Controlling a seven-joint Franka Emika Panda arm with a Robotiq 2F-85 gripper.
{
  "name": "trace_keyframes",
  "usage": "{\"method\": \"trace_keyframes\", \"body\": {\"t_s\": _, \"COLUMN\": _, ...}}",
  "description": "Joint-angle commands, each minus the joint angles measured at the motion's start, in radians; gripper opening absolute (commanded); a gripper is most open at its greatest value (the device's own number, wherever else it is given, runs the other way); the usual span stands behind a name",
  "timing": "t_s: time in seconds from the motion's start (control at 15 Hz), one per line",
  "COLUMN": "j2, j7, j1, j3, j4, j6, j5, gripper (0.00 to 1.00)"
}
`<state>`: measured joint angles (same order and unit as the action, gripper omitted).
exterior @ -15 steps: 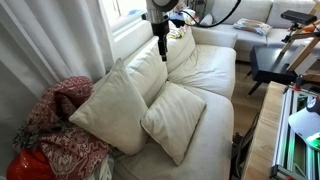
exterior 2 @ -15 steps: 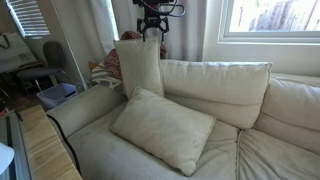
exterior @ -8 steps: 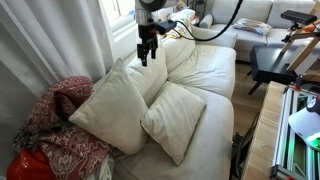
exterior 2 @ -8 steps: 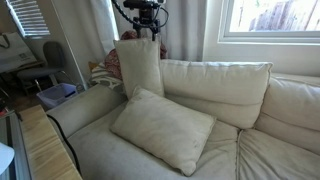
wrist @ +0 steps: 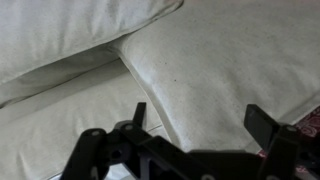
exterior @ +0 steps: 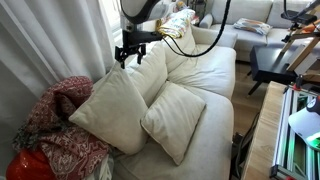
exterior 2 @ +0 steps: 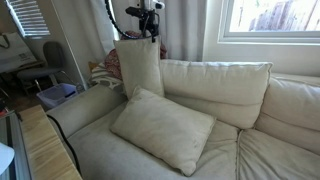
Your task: Put the white pillow on the right in a lying position and then put the other pillow on top of it
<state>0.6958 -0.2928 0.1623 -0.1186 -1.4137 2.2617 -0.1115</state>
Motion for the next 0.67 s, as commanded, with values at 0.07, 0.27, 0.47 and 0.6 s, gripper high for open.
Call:
{"method": "trace_keyframes", "body": {"t_s": 0.07, "j2": 0.031, "j7": -0.037, "j1": 0.017, "j3": 0.020, "j4": 0.038, "j6": 0.006, "j5": -0.020, "gripper": 1.00}}
{"method": "trace_keyframes", "body": {"t_s": 0.27, "j2": 0.051, "j7": -0.086, "j1": 0.020, "j3": 0.022, "j4": 0.059, "j6": 0.041, "j5": -0.046, "gripper": 1.00}}
{"method": "trace_keyframes", "body": {"t_s": 0.47, "j2": 0.075, "j7": -0.247, "j1": 0.033, "j3": 0.038, "j4": 0.112, "j6": 0.037, "j5": -0.103, "gripper": 1.00}}
{"method": "trace_keyframes", "body": {"t_s": 0.6, "j2": 0.087, "j7": -0.347, "j1": 0.049, "j3": 0.056, "j4": 0.134, "j6": 0.052, "j5": -0.115, "gripper": 1.00}}
